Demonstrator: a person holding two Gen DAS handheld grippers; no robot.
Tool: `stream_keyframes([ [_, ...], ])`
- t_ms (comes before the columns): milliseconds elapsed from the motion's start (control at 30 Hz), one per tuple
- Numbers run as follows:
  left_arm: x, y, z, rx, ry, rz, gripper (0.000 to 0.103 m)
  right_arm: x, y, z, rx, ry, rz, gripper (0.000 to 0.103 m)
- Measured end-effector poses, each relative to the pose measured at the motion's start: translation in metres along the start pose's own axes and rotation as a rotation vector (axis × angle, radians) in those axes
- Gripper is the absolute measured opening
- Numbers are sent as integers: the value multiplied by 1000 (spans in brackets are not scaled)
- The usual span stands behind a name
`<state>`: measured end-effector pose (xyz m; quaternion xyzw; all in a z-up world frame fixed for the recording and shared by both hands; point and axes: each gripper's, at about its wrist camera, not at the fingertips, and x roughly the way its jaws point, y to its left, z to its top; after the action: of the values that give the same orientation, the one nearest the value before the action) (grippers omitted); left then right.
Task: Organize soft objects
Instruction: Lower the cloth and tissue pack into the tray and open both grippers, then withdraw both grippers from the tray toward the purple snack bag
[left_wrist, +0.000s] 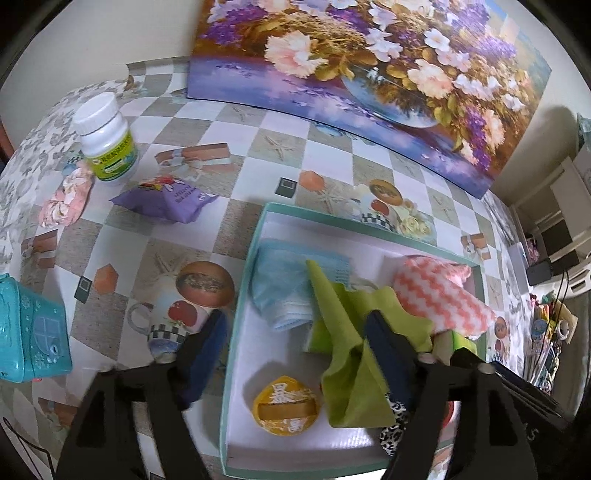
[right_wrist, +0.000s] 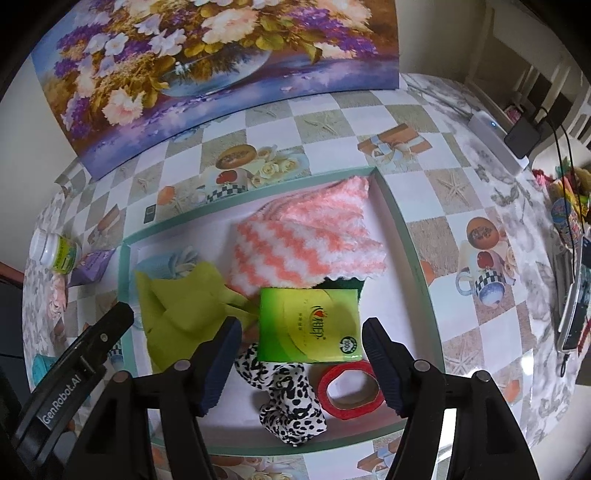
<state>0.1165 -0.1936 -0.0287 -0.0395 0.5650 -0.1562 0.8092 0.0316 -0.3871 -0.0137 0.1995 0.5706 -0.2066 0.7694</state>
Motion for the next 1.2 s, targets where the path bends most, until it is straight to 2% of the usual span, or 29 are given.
stream_keyframes([
  [100,-1,4,1,-6,-10,10,83,0,7,-1,-15,-3,-18,79],
  [200,0,9,3,-10,-28,49,96,1,13,0,-24,-14,-29,92],
  [267,-1,13,4,-21,-44,83,98,1,15,-1,-31,-21,-44,103],
  [667,-1,26,9,-30,-43,143,98,3,14,0,-24,-17,-73,103],
  [800,-8,24,11,-15,-76,175,98,-3,16,1,-25,-36,-72,103],
  [967,-20,27,13,-42,-120,197,98,-11,20,1,-30,-60,-87,103],
  [1100,-22,29,14,-39,-122,280,98,-10,27,0,-45,-54,-81,103],
  [1200,-23,38,17,-62,-104,270,98,-10,34,-1,-60,-56,-87,103],
])
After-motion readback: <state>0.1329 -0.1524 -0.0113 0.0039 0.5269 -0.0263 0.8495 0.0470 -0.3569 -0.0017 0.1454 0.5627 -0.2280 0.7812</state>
